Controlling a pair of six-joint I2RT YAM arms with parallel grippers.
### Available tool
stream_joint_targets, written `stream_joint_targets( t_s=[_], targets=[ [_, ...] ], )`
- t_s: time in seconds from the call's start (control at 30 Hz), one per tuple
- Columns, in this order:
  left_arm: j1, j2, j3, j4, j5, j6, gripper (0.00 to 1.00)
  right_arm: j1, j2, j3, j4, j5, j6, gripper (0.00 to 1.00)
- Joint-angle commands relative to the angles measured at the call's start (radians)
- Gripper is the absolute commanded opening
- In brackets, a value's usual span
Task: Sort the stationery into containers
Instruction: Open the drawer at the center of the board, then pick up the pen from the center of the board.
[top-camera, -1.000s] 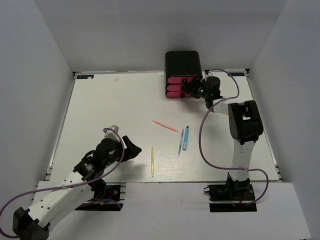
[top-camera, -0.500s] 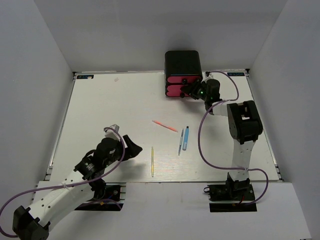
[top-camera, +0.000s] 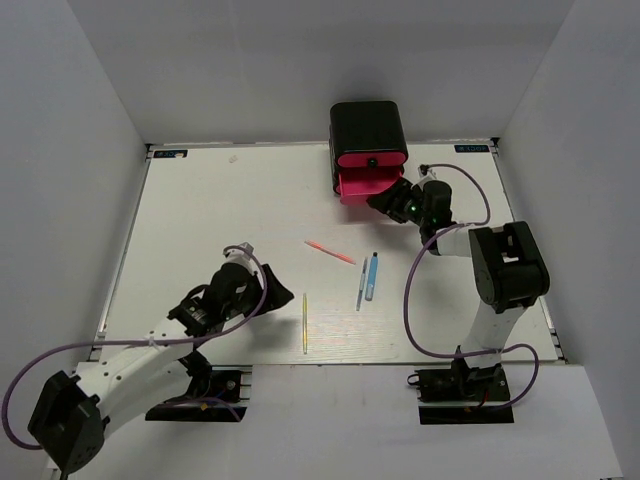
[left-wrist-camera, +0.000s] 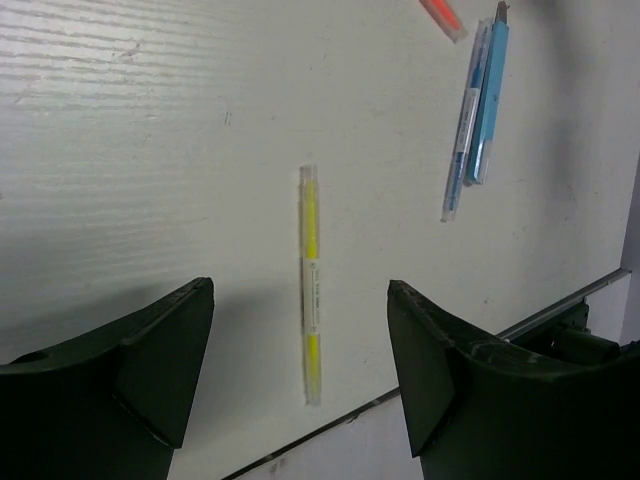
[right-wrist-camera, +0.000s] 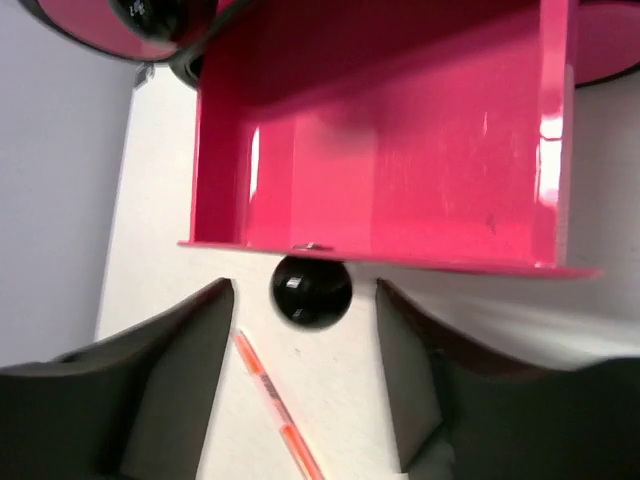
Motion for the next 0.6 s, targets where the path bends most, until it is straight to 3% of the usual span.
stream_joint_targets(
  t_s=[0.0, 0.07, 0.1, 0.3, 0.4, 0.57],
  targets=[
    [-0.013, 0.081, 0.083, 0.051, 0.018, 0.002, 0.80, -0.007, -0.046, -0.034, 0.047, -0.001, 0.008, 0.67],
    [-0.013, 0.166, 0.123, 0.035, 0.018, 0.002, 0.80, -0.010, -0.065, -0.050, 0.056, -0.018, 0.008, 0.88],
    [-0.013, 0.199, 0.155, 0.022, 0.018, 0.002, 0.80, -0.012, -0.072, -0.063, 0.053, -0.021, -0.001, 0.90],
    [-0.032, 0.440, 0.292, -0.108, 0.006, 0.045, 0.79, -0.029, -0.202, -0.143, -0.043, -0.064, -0.105, 0.90],
    [-0.053, 0.495, 0.339, -0.171, -0.022, 0.045, 0.77, -0.029, -0.268, -0.171, -0.175, -0.108, -0.185, 0.90],
    [-0.102, 0.604, 0.382, -0.225, -0.050, 0.054, 0.73, -0.049, -0.444, -0.151, -0.387, -0.117, -0.458, 0.90]
  ],
)
